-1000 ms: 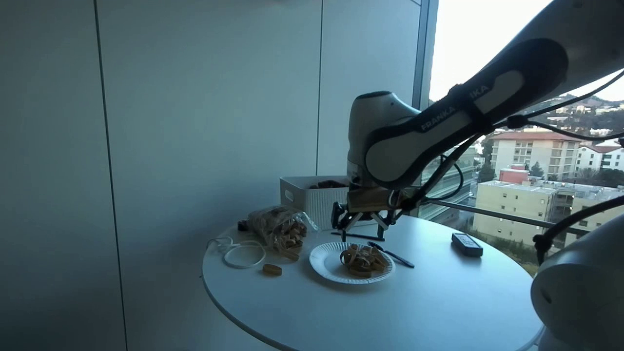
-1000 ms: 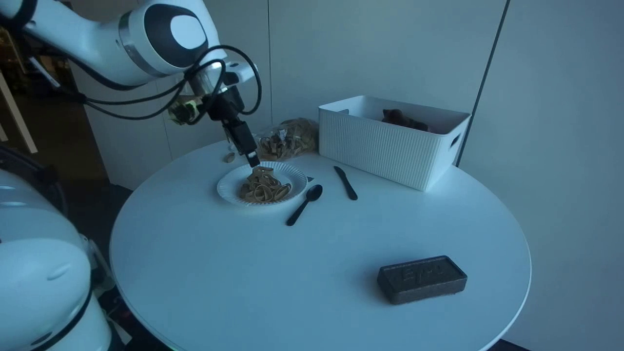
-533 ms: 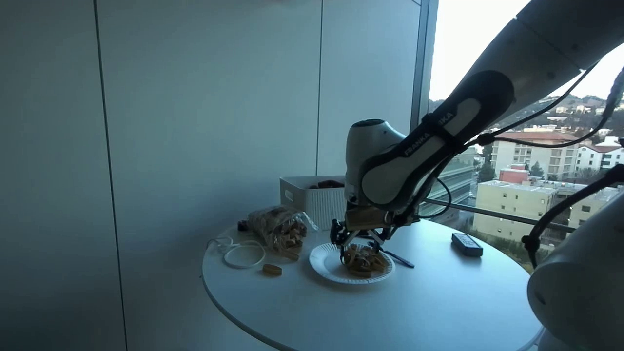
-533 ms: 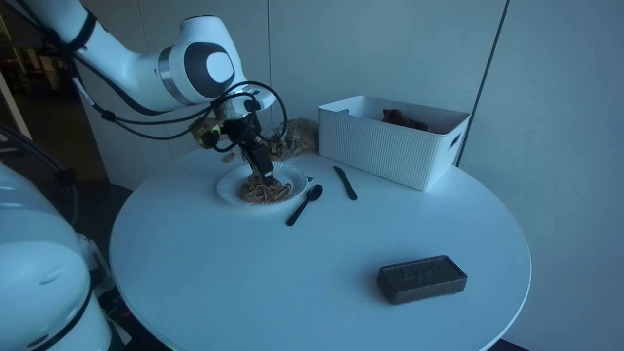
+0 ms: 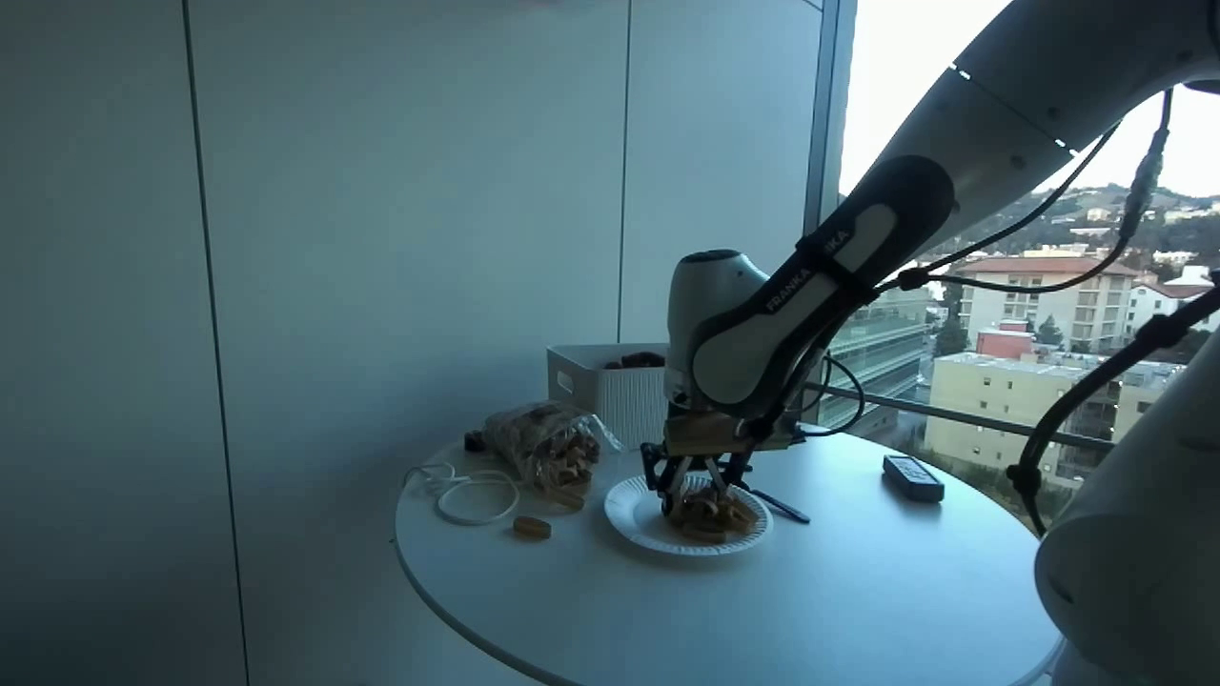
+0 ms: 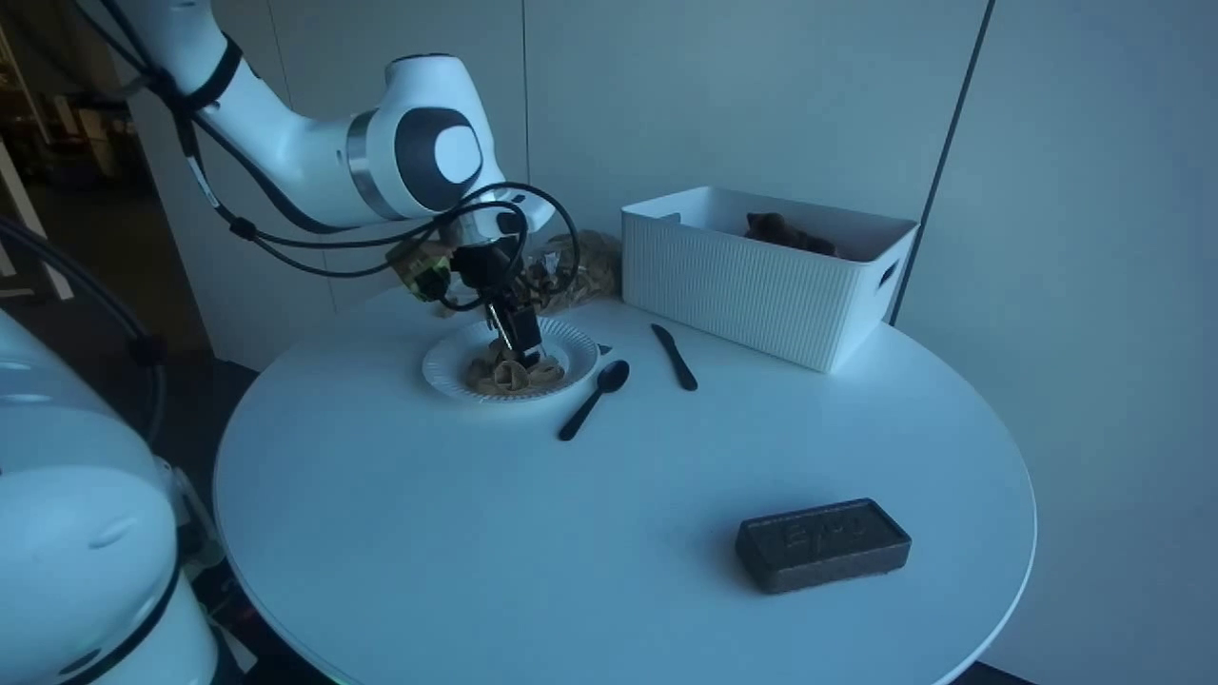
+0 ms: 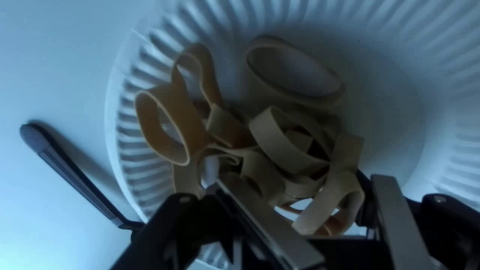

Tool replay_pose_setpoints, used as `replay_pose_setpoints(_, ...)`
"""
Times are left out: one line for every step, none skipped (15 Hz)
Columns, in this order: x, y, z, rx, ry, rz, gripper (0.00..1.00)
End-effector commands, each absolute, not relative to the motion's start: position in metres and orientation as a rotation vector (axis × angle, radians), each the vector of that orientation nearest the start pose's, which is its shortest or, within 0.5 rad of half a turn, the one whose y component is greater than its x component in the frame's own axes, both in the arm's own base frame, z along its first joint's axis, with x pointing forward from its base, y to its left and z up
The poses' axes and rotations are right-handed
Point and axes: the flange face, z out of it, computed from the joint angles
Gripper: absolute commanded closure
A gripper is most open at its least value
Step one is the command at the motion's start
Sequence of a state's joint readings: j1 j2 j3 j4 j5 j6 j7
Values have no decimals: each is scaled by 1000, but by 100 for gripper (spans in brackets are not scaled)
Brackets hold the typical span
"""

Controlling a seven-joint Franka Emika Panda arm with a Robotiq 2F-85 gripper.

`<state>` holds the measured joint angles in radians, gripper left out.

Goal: Take all the rubber bands off the plate and place them in the basket

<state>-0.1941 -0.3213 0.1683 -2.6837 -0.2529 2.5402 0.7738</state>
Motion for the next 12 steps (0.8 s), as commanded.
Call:
replay_pose_setpoints(420, -1, 363, -3112, 933, -400, 63)
replay_pose_setpoints(421, 3, 370, -3113, 924, -403, 72)
replay_pose_setpoints(423, 7, 375, -3118, 920, -407, 78)
replay_pose_setpoints(425, 10, 381, -3129, 915, -418, 84)
replay_pose_setpoints(426, 13, 386, -3145, 910, -420, 92)
replay_pose_setpoints(427, 15, 392, -3179, 921, -439, 94)
replay_pose_setpoints(427, 17, 397, -3207, 911, -450, 97)
replay_pose_setpoints(426, 22, 403, -3232, 904, -462, 97)
replay_pose_setpoints(425, 27, 408, -3249, 885, -460, 95)
replay_pose_setpoints(424, 34, 413, -3250, 862, -447, 93)
replay_pose_setpoints(423, 45, 416, -3229, 801, -403, 93)
replay_pose_setpoints(420, 60, 419, -3177, 691, -344, 93)
